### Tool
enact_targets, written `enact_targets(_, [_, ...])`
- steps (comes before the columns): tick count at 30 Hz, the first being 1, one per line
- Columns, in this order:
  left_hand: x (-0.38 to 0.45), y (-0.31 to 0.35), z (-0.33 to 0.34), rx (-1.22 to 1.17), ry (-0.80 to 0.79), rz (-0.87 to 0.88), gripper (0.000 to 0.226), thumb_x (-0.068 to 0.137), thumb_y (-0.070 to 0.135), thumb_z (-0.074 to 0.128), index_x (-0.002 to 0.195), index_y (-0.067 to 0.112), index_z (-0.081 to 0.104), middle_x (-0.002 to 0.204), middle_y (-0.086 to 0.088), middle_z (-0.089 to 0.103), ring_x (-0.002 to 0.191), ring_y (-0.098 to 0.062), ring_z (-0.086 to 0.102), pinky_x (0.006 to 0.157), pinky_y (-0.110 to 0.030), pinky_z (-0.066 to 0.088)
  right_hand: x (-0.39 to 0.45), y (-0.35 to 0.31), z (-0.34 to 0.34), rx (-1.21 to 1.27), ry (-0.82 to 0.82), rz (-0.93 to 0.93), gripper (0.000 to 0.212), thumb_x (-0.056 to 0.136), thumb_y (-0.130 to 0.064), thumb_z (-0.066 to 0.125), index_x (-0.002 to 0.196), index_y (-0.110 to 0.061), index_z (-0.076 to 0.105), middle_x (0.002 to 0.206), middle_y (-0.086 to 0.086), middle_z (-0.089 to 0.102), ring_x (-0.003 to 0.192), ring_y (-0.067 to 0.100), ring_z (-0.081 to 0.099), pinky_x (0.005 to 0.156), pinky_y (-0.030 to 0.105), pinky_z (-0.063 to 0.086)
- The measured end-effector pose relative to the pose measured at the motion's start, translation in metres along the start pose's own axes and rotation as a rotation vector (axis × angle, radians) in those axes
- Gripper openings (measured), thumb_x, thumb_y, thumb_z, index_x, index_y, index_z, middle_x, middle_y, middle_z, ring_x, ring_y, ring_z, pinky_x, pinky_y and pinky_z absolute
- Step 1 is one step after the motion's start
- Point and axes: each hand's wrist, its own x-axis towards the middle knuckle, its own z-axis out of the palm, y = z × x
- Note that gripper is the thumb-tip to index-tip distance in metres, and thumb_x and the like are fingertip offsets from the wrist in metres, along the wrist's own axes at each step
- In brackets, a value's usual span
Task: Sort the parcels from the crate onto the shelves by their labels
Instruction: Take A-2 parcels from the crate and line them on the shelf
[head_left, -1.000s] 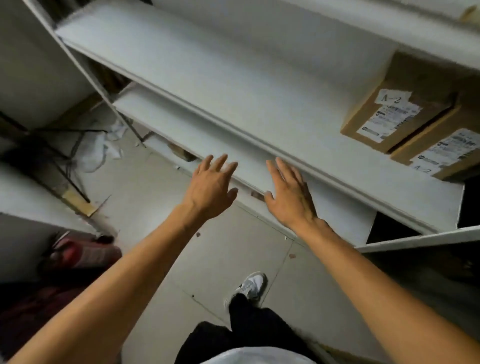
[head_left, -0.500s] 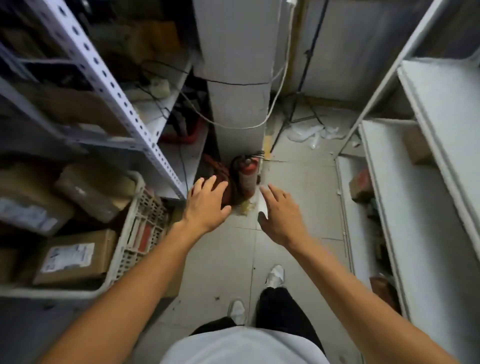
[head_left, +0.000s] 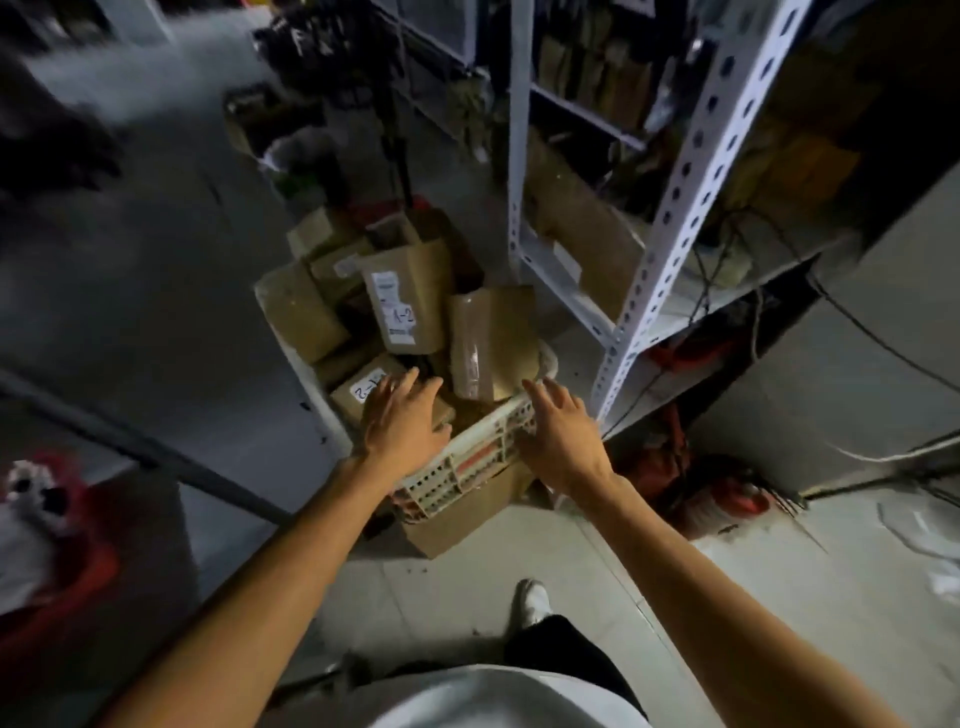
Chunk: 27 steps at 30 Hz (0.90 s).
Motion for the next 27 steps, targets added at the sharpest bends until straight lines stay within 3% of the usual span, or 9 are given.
enact_targets(8, [0.024, -0.006, 0.002, -0.111, 0.063, -0.252, 0.069, 0.09, 0.042, 0.063, 0.15, 0.019, 0.039, 0.159, -0.009, 0.031, 0.146, -0.029, 0.027, 0.12, -0.044, 0.025, 0.081, 0.007, -0.015, -0.009, -0.124, -0.138, 0.072, 0.092, -0.031, 0.065, 0.153, -0.014, 0.031, 0.152, 0.015, 0.037, 0.136, 0.036, 0.04, 0.11, 0.05, 0.041])
enact_targets(15, [0.039, -0.03, -0.002, -0.107, 0.063, -0.403, 0.07, 0.091, 0.043, 0.063, 0.151, 0.023, 0.035, 0.159, -0.007, 0.029, 0.146, -0.03, 0.025, 0.12, -0.043, 0.022, 0.131, -0.02, -0.011, 0.031, -0.204, -0.235, 0.068, 0.093, -0.028, 0.061, 0.152, -0.02, 0.028, 0.151, 0.012, 0.04, 0.129, 0.038, 0.047, 0.106, 0.049, 0.044])
enact_targets(20, [0.064, -0.056, -0.009, -0.104, 0.068, -0.386, 0.07, 0.09, 0.04, 0.066, 0.149, 0.016, 0.037, 0.151, -0.01, 0.043, 0.14, -0.031, 0.037, 0.117, -0.043, 0.031, 0.163, -0.047, 0.002, 0.105, -0.221, -0.239, 0.052, 0.098, -0.028, 0.053, 0.145, -0.013, 0.036, 0.145, 0.01, 0.045, 0.131, 0.032, 0.046, 0.11, 0.047, 0.04])
enact_targets(27, [0.14, -0.101, -0.015, -0.229, -0.013, -0.294, 0.072, 0.09, 0.032, 0.068, 0.149, 0.011, 0.032, 0.15, -0.014, 0.042, 0.14, -0.031, 0.037, 0.115, -0.043, 0.035, 0.217, -0.076, 0.034, 0.062, -0.215, -0.126, 0.063, 0.097, -0.032, 0.05, 0.153, -0.016, 0.025, 0.158, 0.006, 0.031, 0.144, 0.03, 0.029, 0.119, 0.045, 0.027])
